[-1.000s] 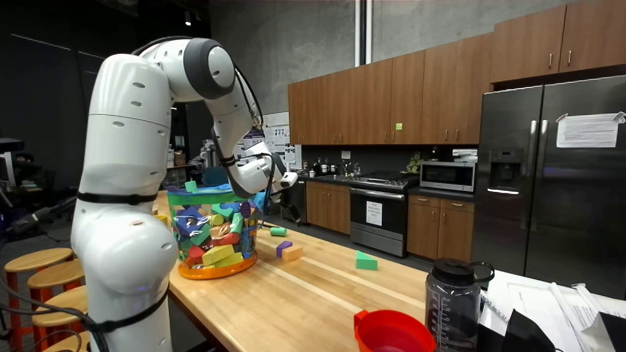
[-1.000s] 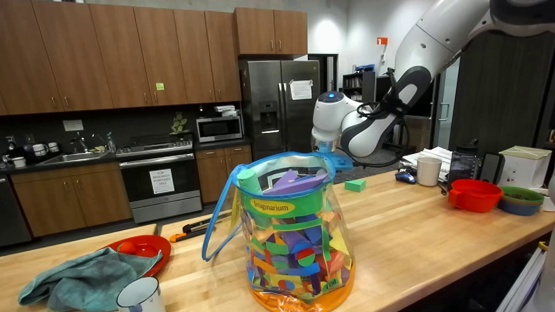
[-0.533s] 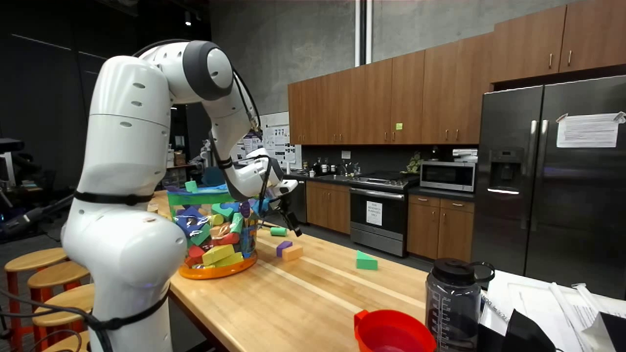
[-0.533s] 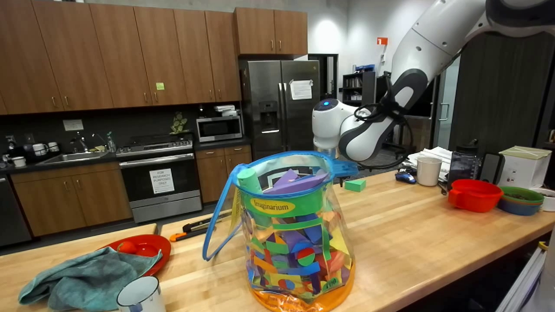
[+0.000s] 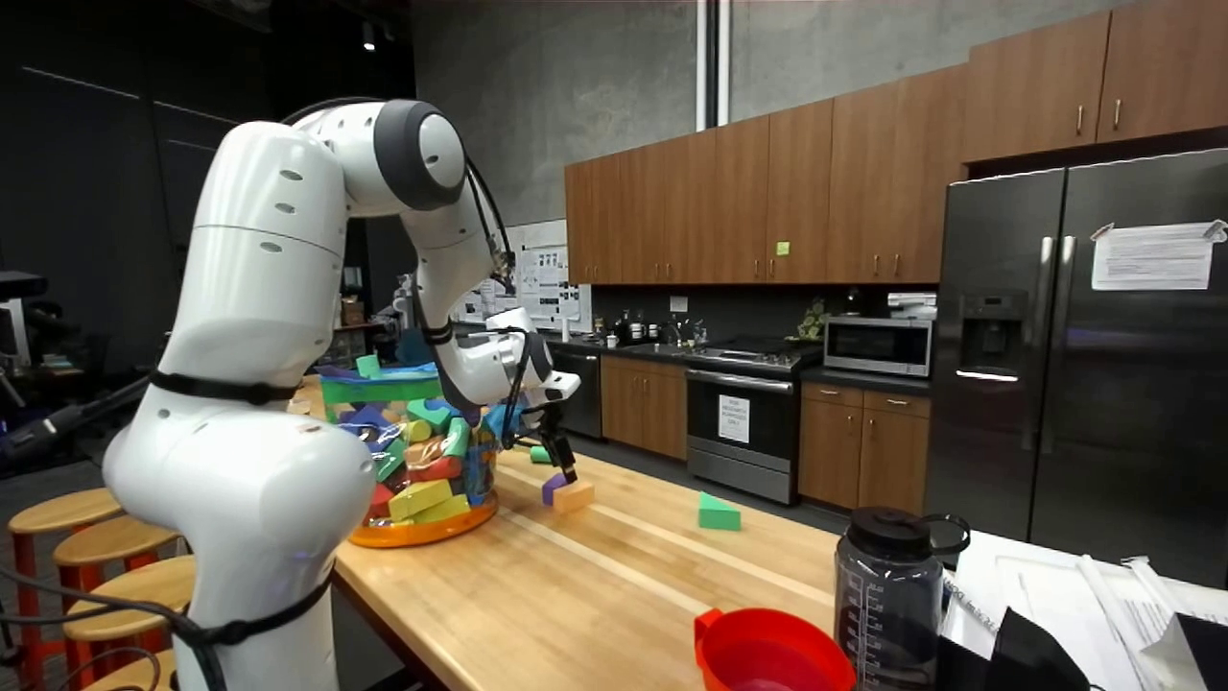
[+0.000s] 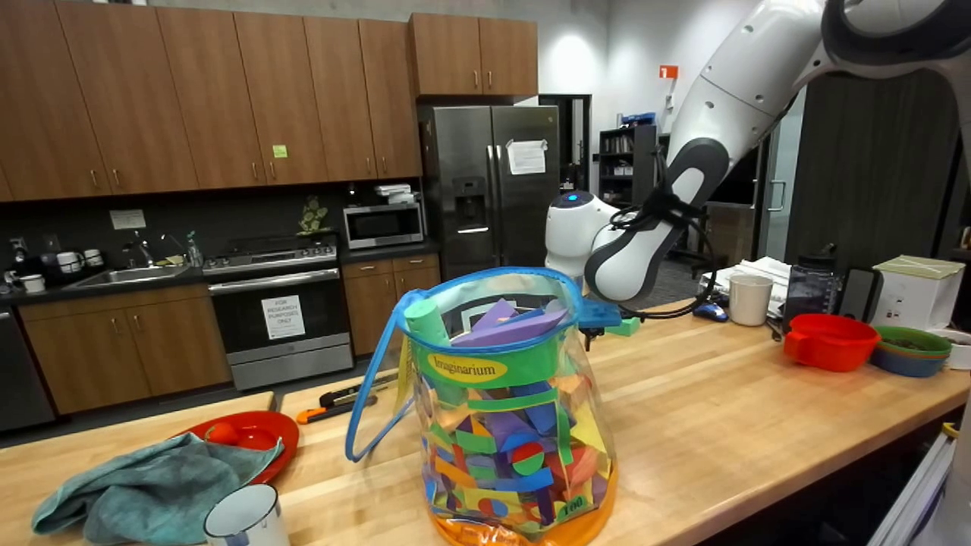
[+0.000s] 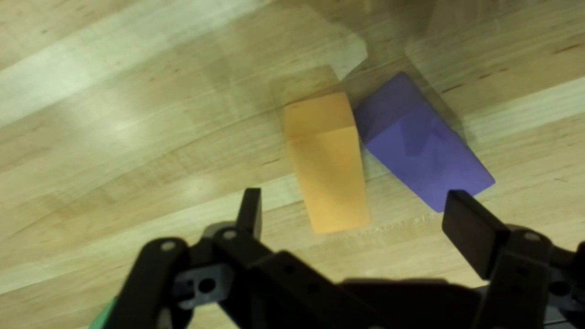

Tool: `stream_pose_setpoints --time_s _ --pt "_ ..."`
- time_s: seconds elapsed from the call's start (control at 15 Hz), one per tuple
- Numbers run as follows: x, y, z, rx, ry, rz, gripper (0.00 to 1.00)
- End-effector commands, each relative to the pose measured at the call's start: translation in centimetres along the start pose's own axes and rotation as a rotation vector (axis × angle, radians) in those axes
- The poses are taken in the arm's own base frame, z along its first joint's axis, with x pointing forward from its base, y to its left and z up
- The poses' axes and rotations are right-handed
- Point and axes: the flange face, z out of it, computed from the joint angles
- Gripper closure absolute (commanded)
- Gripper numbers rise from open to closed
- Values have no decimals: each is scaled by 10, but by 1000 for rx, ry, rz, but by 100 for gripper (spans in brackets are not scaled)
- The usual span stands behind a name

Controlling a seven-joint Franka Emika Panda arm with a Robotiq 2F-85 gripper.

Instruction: Put the peach block in the bag

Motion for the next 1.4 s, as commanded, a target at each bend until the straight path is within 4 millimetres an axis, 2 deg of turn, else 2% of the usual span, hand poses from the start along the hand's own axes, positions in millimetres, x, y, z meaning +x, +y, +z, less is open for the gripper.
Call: stream_pose_setpoints --time_s 0.0,0.33,0.67,1.33 --pt "3 -3 1 47 17 -2 0" --pt "13 -1 0 66 68 0 0" --pt "25 9 5 3 117 2 0" --pt "15 6 5 -1 95 -9 0"
